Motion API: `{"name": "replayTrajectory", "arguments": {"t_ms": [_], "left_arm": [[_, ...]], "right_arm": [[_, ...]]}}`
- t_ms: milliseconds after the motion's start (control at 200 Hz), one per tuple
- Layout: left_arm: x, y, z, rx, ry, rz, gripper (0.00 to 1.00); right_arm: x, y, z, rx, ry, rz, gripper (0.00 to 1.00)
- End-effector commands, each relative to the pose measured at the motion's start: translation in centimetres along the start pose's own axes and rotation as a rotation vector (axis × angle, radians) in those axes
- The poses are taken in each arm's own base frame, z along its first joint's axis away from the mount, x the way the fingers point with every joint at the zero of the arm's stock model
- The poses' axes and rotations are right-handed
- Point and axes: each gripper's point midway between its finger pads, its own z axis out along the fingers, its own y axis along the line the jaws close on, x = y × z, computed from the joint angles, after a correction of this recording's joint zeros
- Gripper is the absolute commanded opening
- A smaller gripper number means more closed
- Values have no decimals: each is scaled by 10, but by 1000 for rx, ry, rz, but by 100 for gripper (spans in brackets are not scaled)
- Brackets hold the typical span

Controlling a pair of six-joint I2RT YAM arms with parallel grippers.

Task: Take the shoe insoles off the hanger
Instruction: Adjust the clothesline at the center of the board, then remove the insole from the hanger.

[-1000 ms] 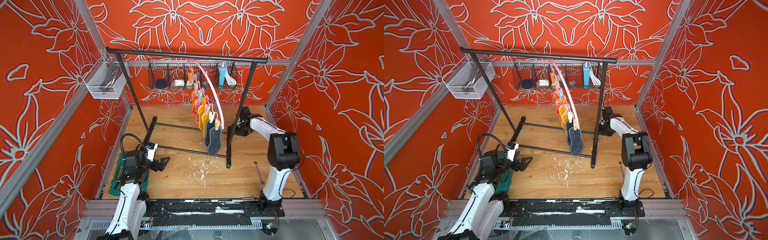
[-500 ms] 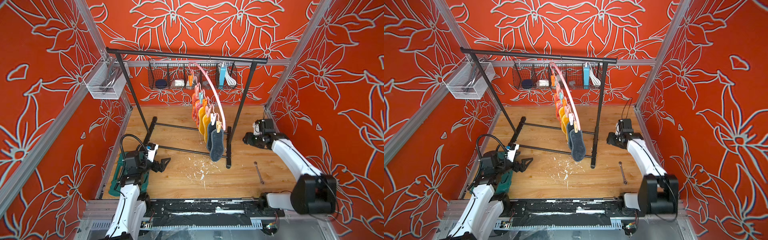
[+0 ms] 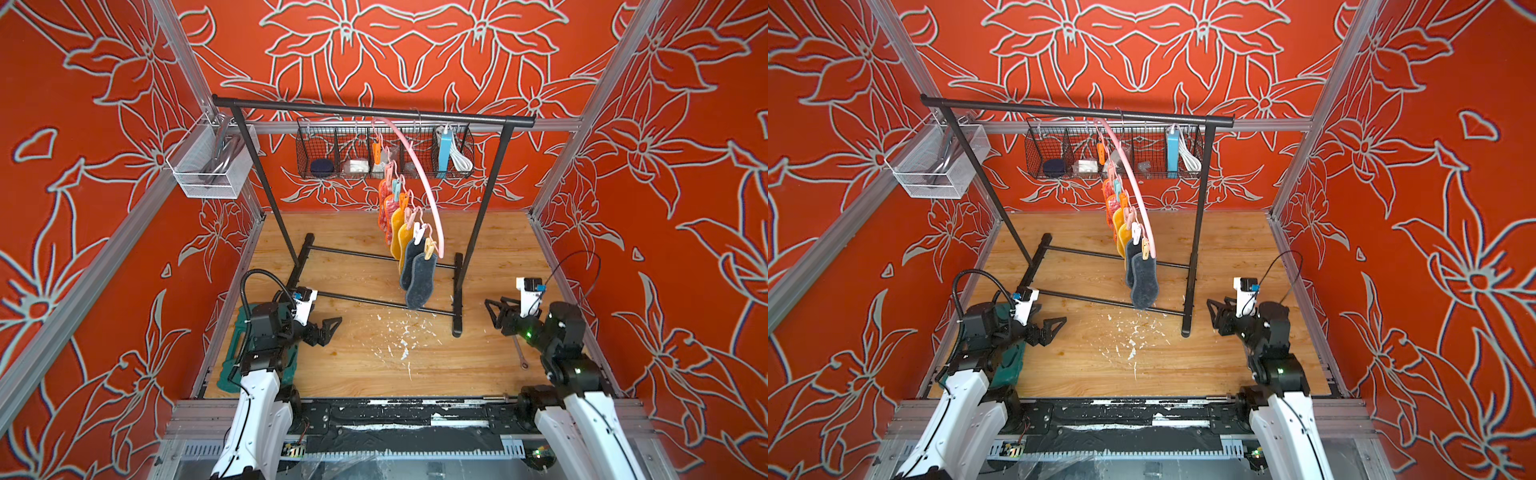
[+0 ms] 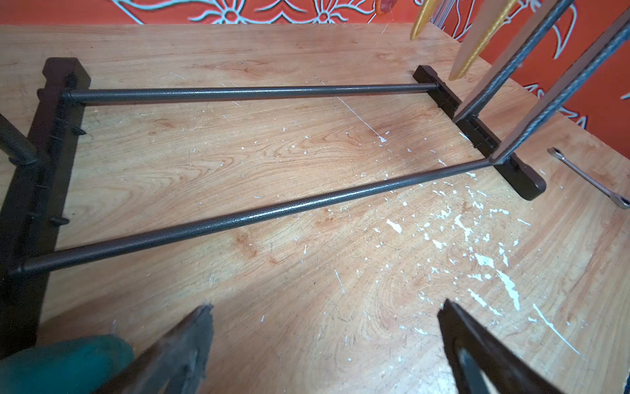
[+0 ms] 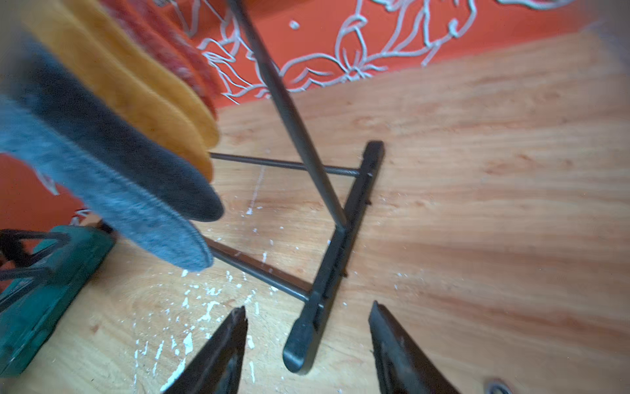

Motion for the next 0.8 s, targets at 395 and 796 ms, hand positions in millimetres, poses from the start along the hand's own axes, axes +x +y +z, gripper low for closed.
{"name": "replayTrajectory", "arguments": {"t_ms": [395, 796], "left_arm": [[3, 0, -1, 4, -2, 3, 98], [3, 0, -1, 3, -3, -4, 98]], "right_arm": [[0, 72, 7, -406, -125, -236, 66], [-23, 107, 16, -526, -202, -397, 79]]}}
